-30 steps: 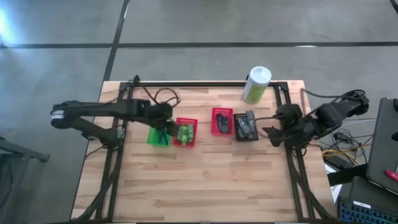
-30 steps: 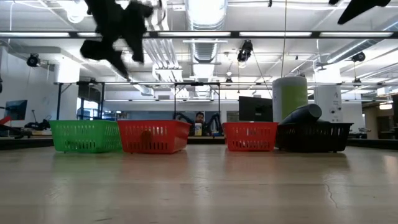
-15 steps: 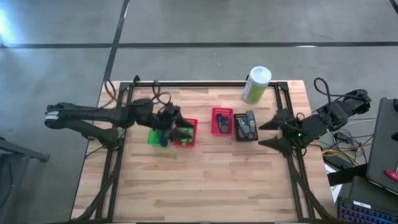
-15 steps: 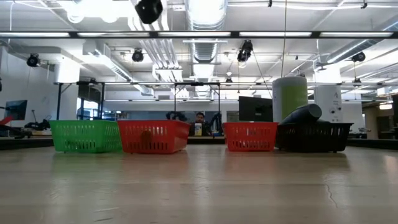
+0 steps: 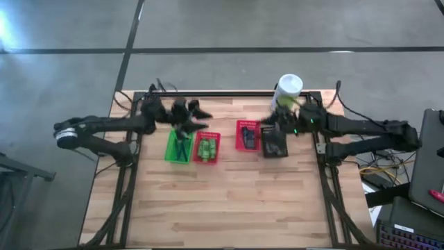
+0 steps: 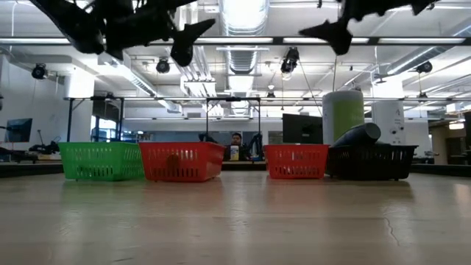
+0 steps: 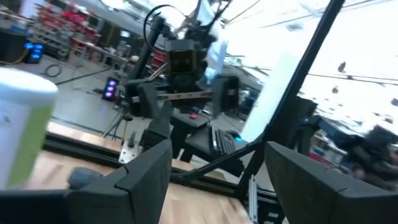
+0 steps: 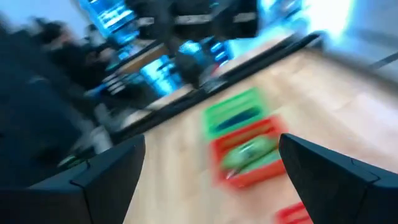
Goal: Pick & Place Travel size toiletries
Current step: Return to Home Position
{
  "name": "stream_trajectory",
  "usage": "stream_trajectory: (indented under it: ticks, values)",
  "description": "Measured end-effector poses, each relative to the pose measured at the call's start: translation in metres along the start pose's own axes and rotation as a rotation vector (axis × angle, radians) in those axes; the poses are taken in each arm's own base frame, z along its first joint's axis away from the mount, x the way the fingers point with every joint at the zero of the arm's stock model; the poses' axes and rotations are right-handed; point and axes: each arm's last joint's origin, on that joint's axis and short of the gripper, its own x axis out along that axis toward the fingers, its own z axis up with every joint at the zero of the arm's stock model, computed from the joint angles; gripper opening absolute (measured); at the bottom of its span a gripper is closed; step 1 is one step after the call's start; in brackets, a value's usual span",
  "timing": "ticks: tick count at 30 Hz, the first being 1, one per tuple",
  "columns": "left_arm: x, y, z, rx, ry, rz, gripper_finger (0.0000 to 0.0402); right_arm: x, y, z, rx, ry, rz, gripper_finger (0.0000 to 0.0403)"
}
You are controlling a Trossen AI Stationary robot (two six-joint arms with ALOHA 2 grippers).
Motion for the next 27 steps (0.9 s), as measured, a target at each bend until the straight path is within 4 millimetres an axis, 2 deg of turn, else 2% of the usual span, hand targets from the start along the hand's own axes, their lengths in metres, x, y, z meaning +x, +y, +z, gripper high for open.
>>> stream_trajectory:
  ticks: [3, 6, 9, 11, 17, 21, 24, 27]
  values:
    - [-0.024, 0.024, 0.03, 0.041, 0.012, -0.031, 0.0261, -0.001, -0.026, 0.026, -0.037, -0.083, -0.12, 0.0368]
    - [-0.055, 0.044, 0.056, 0.093, -0.007, 0.045, 0.0261, -0.012, -0.047, 0.052, -0.076, -0.166, -0.246, 0.0368]
    - [-0.084, 0.053, 0.08, 0.132, -0.038, 0.132, 0.0261, -0.028, -0.06, 0.073, -0.102, -0.216, -0.349, 0.0368]
    - [-0.098, 0.05, 0.093, 0.171, -0.022, 0.122, 0.0261, -0.035, -0.06, 0.082, -0.124, -0.22, -0.383, 0.0368]
    - [-0.116, 0.008, 0.125, 0.369, -0.091, 0.142, 0.0261, -0.053, -0.041, 0.107, -0.249, -0.177, -0.489, 0.0368]
    - [-0.125, -0.022, 0.133, 0.507, -0.131, 0.235, 0.0261, -0.063, -0.03, 0.121, -0.425, -0.167, -0.555, 0.0368]
    - [-0.133, -0.044, 0.136, 0.592, -0.198, 0.428, 0.0261, -0.068, -0.023, 0.131, -0.546, -0.202, -0.573, 0.0368]
    - [-0.144, -0.064, 0.139, 0.674, -0.264, 0.747, 0.0261, -0.071, -0.021, 0.138, -0.617, -0.256, -0.65, 0.0368]
